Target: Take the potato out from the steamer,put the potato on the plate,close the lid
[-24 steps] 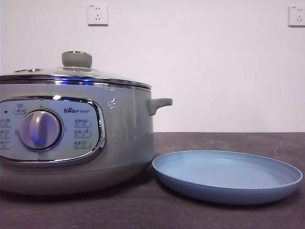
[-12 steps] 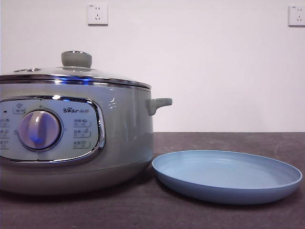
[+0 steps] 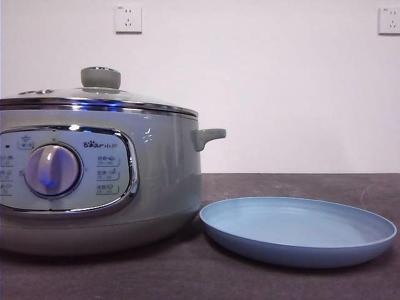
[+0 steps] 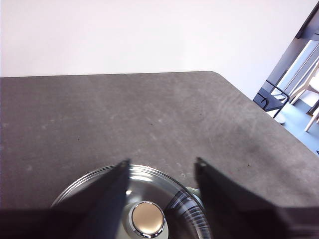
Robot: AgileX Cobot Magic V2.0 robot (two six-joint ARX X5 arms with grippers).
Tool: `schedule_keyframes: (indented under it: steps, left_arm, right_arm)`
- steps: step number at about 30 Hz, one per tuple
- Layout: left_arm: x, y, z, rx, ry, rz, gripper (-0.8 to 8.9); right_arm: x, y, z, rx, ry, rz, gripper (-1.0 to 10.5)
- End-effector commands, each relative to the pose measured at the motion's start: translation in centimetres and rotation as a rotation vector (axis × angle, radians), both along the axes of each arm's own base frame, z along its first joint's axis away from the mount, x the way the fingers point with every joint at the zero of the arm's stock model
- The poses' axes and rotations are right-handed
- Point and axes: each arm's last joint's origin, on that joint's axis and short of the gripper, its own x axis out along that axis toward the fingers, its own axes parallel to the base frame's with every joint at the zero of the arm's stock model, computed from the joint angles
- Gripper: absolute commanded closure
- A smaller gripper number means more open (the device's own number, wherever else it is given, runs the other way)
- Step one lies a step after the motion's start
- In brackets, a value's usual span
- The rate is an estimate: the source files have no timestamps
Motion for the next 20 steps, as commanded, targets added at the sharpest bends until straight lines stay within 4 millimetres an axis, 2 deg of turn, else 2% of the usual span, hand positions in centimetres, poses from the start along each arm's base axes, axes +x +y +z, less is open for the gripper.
schedule_keyframes:
  steps: [1,10,20]
  left_arm:
    - [0.2,-0.1,0.2,0.011,-0.016,-0.008,4.63]
    - [2.5,-1.1,-1.2,0.044,0.057,-0.017,4.63]
    - [5.1,-4.6,-3.6,0.192,0.136,0.003,4.63]
  right_arm:
    - [0.0,0.0,0.2,-0.003,-0.013,0.0,4.4]
    - [0.0,0.0,0.2,-0.003,-0.013,0.001,4.4]
    - [0.0,0.0,0.2,-0.002,-0.012,0.0,4.4]
